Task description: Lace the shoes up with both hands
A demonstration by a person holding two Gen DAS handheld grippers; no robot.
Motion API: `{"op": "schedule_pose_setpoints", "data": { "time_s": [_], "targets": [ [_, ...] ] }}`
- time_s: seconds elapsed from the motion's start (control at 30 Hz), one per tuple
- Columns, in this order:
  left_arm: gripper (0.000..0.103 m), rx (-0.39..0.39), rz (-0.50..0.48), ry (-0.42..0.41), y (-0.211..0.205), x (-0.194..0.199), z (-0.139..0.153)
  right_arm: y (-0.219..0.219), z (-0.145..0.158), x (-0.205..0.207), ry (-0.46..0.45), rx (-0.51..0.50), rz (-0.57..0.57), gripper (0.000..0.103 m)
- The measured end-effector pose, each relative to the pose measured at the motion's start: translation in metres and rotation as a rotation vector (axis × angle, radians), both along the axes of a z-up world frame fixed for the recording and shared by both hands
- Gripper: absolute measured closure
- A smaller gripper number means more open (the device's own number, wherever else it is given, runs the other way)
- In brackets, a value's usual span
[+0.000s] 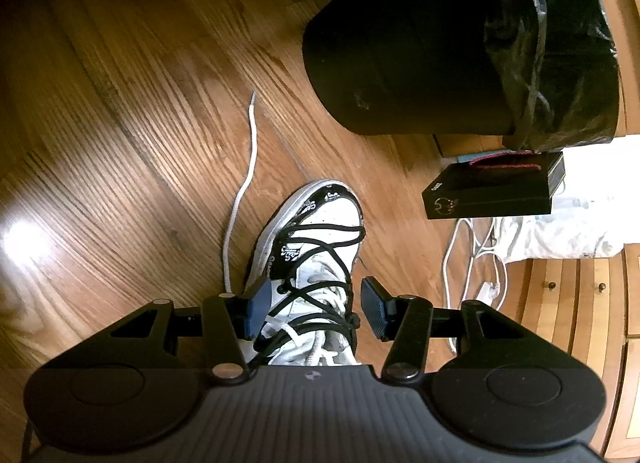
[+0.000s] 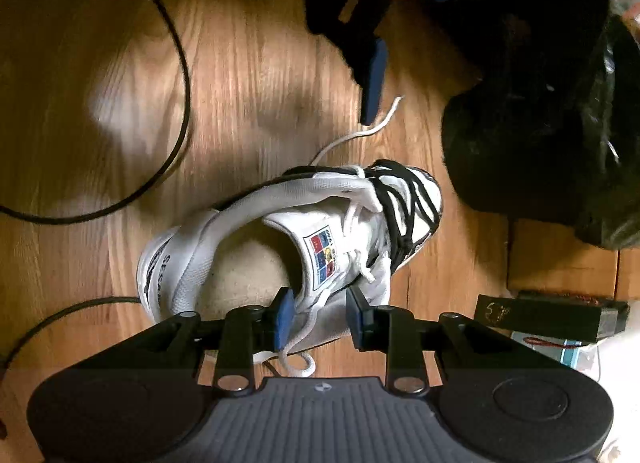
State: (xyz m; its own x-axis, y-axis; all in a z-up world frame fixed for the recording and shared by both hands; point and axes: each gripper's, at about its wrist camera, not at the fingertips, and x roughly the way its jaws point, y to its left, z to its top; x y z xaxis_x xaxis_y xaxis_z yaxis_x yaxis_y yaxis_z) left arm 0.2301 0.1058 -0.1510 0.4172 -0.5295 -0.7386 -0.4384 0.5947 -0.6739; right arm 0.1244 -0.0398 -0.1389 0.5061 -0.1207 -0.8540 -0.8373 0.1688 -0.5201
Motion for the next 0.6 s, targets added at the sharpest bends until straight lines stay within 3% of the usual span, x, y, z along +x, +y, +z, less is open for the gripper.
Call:
{"op": "schedule_pose_setpoints", "data": {
  "time_s": [0.37, 0.43, 0.57, 0.6],
  "targets": [
    [0.049, -0.014, 0.027, -0.014, 0.009, 0.004, 0.004, 0.003, -0.003, 0.019, 0.111, -0.072, -0.013, 0.070],
    [0.049, -0.009, 0.035, -0.029, 0.012, 0.006, 0.007, -0.001, -0.004, 0.018, 0.102, -0.067, 0.004, 0.078],
    [0.047, -0.024, 0.042, -0.041, 0.013, 0.008, 0.010, -0.010, 0.000, 0.012, 0.081, -0.048, 0.046, 0.083],
    [0.047, -0.031, 0.035, -0.044, 0.011, 0.008, 0.010, -0.012, 0.002, 0.012, 0.083, -0.036, 0.047, 0.090]
  ]
}}
